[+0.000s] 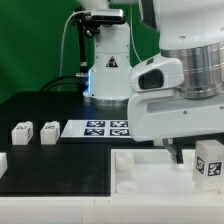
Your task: Assemble one leg
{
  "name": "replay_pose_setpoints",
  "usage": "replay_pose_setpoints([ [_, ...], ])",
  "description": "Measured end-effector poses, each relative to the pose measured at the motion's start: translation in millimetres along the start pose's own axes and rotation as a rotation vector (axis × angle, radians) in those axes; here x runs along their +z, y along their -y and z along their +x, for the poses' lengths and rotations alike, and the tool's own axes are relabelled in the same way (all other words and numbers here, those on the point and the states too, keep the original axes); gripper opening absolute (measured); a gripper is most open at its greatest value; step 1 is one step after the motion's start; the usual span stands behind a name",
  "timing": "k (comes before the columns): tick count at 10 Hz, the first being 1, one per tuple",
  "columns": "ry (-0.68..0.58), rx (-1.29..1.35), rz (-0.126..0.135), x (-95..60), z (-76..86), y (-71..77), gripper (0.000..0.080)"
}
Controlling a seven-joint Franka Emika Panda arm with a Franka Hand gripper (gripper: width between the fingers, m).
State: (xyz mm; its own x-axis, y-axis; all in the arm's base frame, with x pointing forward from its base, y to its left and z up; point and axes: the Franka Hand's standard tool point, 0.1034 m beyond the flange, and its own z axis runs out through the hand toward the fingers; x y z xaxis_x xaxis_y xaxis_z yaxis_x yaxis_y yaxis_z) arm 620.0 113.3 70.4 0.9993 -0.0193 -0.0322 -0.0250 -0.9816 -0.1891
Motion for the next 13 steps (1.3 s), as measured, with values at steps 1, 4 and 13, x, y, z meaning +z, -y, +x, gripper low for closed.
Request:
replay_pose_setpoints([
  [1, 0.001, 0.016, 0.0, 0.4, -0.4, 0.1, 0.0649],
  [4, 0.006, 0.18, 0.002, 1.0, -1.8, -0.2, 0.0296],
  [13, 0.089, 1.299, 0.115, 2.5, 3.4, 8.1, 0.0295],
])
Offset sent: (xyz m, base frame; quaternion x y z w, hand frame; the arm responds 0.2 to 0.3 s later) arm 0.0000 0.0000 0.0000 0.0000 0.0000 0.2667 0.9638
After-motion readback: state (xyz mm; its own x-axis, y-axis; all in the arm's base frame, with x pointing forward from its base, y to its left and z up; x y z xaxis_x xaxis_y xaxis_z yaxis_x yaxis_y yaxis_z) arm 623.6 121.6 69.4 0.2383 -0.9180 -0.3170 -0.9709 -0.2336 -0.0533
